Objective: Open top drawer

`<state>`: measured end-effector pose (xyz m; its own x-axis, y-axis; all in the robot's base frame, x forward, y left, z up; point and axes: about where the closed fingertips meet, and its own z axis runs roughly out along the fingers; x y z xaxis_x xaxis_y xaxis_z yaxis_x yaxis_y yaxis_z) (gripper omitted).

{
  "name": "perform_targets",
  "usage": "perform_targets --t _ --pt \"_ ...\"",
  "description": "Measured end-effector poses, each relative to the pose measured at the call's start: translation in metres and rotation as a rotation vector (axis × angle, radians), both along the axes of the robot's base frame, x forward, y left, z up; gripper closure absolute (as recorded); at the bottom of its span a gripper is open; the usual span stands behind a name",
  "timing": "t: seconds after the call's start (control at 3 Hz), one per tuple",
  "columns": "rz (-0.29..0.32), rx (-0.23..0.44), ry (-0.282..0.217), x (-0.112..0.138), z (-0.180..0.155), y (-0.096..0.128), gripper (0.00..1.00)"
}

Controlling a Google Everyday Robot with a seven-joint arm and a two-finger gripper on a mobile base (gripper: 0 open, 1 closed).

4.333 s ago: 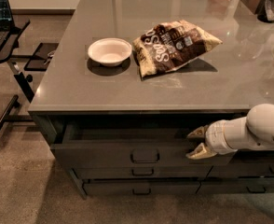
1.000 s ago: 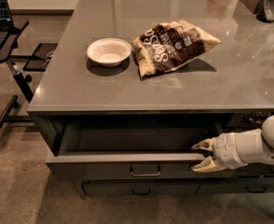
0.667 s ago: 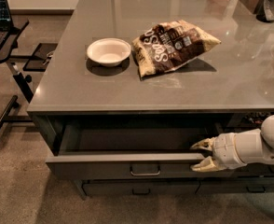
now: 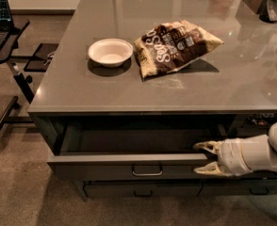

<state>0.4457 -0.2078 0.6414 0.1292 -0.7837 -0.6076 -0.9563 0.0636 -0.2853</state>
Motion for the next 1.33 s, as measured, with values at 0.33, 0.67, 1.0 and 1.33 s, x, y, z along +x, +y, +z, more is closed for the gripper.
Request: perform_targets --t 0.33,0.67,1.0,1.33 --pt "0.008 0.001 0.005 -0.01 0.0 -0.003 0.82" --pt "0.008 0.002 0.005 -0.011 0.004 -0.003 1.0" --pt "0.019 0.008 -0.01 -0.017 0.011 0.003 1.0" --pt "0.018 0.008 -0.01 -0.019 0.011 0.003 0.83"
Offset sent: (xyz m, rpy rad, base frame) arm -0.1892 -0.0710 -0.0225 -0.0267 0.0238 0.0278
